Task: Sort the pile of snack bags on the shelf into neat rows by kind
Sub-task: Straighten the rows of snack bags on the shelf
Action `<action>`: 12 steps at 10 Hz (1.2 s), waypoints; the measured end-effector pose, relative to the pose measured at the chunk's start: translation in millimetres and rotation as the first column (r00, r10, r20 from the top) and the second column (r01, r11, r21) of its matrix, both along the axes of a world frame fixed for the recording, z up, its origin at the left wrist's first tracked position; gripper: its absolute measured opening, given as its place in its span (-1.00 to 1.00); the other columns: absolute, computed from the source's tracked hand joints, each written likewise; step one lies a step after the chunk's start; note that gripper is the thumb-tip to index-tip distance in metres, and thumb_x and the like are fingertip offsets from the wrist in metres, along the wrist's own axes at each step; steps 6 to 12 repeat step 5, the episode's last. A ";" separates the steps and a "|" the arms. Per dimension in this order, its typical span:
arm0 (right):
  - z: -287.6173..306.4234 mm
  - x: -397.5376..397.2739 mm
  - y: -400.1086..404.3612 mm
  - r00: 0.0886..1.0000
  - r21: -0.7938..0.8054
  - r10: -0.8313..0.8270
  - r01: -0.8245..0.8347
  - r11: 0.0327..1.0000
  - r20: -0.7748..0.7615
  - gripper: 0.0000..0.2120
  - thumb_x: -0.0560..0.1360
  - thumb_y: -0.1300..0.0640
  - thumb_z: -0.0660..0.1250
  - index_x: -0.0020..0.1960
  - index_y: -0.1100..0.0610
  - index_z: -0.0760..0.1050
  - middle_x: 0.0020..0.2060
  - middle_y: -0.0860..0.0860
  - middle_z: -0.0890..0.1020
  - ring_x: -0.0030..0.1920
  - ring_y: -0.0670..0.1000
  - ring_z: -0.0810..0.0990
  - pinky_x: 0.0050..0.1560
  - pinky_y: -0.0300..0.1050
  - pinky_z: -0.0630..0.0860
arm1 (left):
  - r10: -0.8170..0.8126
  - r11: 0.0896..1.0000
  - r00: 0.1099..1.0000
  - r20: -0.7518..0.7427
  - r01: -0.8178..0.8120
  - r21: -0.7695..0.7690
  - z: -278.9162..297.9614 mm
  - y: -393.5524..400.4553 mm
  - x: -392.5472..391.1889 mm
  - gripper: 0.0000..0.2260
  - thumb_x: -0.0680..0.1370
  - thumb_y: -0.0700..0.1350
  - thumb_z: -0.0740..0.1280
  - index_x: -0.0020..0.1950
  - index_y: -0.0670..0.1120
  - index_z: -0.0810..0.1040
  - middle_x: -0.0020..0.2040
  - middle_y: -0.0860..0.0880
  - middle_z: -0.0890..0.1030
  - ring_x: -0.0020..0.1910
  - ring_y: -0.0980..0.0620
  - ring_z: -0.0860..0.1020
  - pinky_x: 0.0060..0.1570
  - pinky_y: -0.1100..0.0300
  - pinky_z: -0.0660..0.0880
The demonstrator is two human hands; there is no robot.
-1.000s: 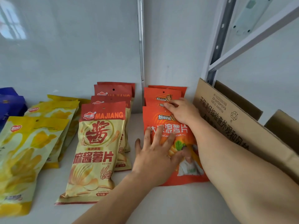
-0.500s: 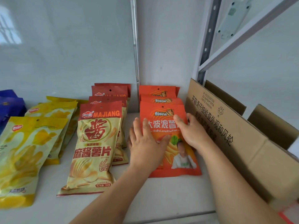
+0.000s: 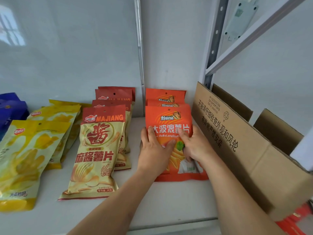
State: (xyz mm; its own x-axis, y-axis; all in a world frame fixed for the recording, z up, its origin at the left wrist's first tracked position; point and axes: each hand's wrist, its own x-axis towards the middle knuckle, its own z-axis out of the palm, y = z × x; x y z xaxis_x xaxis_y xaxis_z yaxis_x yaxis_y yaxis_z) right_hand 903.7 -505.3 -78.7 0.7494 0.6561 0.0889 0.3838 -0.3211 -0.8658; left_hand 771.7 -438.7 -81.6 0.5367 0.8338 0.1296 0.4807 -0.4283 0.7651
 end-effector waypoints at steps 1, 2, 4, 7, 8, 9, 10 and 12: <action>-1.7 0.2 1.1 1.000 -0.004 0.005 -0.005 1.000 -0.002 -0.59 0.59 -0.18 0.23 0.34 0.01 0.39 0.08 -0.04 0.63 -0.05 -0.03 0.60 -0.21 -0.23 0.42 | 0.000 1.000 1.000 -0.004 0.000 0.006 -0.4 0.5 -0.4 -0.17 0.56 0.27 0.28 0.64 -0.05 -0.08 0.62 0.00 -0.04 0.55 -0.12 0.20 0.43 0.01 0.28; 1.7 0.7 3.1 1.000 -0.029 -0.023 0.024 0.999 0.019 -0.56 0.59 -0.18 0.25 0.36 0.03 0.38 0.09 -0.03 0.61 -0.05 -0.02 0.57 -0.12 -0.17 0.41 | 0.001 1.000 1.000 -0.013 -0.001 0.021 -0.2 2.5 -1.1 -0.18 0.56 0.28 0.27 0.63 -0.05 -0.06 0.62 0.00 -0.04 0.54 -0.14 0.21 0.42 -0.02 0.29; 7.5 0.7 6.4 0.989 -0.092 -0.116 0.124 0.988 0.087 -0.29 0.39 -0.44 0.20 0.35 0.01 0.35 0.15 0.03 0.62 0.04 0.12 0.65 0.11 0.10 0.58 | 0.003 0.998 0.999 -0.039 -0.001 0.064 8.6 7.4 -4.9 -0.18 0.55 0.30 0.27 0.63 -0.07 0.00 0.62 -0.04 -0.01 0.55 -0.19 0.16 0.48 -0.08 0.23; 20.3 -1.6 8.7 0.962 -0.154 -0.168 0.204 0.967 0.215 -0.20 0.50 -0.35 0.21 0.55 0.12 0.15 0.44 0.14 0.39 0.41 0.19 0.40 0.38 0.13 0.36 | 0.019 0.991 1.000 0.017 -0.021 0.131 24.8 12.2 -7.4 -0.24 0.58 0.27 0.25 0.63 -0.07 0.05 0.64 -0.05 -0.05 0.61 -0.12 0.00 0.54 -0.04 0.09; 20.3 -1.6 8.7 0.962 -0.154 -0.168 0.204 0.967 0.215 -0.20 0.50 -0.35 0.21 0.55 0.12 0.15 0.44 0.14 0.39 0.41 0.19 0.40 0.38 0.13 0.36 | 0.019 0.991 1.000 0.017 -0.021 0.131 24.8 12.2 -7.4 -0.24 0.58 0.27 0.25 0.63 -0.07 0.05 0.64 -0.05 -0.05 0.61 -0.12 0.00 0.54 -0.04 0.09; 20.3 -1.6 8.7 0.962 -0.154 -0.168 0.204 0.967 0.215 -0.20 0.50 -0.35 0.21 0.55 0.12 0.15 0.44 0.14 0.39 0.41 0.19 0.40 0.38 0.13 0.36 | 0.019 0.991 1.000 0.017 -0.021 0.131 24.8 12.2 -7.4 -0.24 0.58 0.27 0.25 0.63 -0.07 0.05 0.64 -0.05 -0.05 0.61 -0.12 0.00 0.54 -0.04 0.09; 20.3 -1.6 8.7 0.962 -0.154 -0.168 0.204 0.967 0.215 -0.20 0.50 -0.35 0.21 0.55 0.12 0.15 0.44 0.14 0.39 0.41 0.19 0.40 0.38 0.13 0.36 | 0.019 0.991 1.000 0.017 -0.021 0.131 24.8 12.2 -7.4 -0.24 0.58 0.27 0.25 0.63 -0.07 0.05 0.64 -0.05 -0.05 0.61 -0.12 0.00 0.54 -0.04 0.09; 20.3 -1.6 8.7 0.962 -0.154 -0.168 0.204 0.967 0.215 -0.20 0.50 -0.35 0.21 0.55 0.12 0.15 0.44 0.14 0.39 0.41 0.19 0.40 0.38 0.13 0.36 | 0.019 0.991 1.000 0.017 -0.021 0.131 24.8 12.2 -7.4 -0.24 0.58 0.27 0.25 0.63 -0.07 0.05 0.64 -0.05 -0.05 0.61 -0.12 0.00 0.54 -0.04 0.09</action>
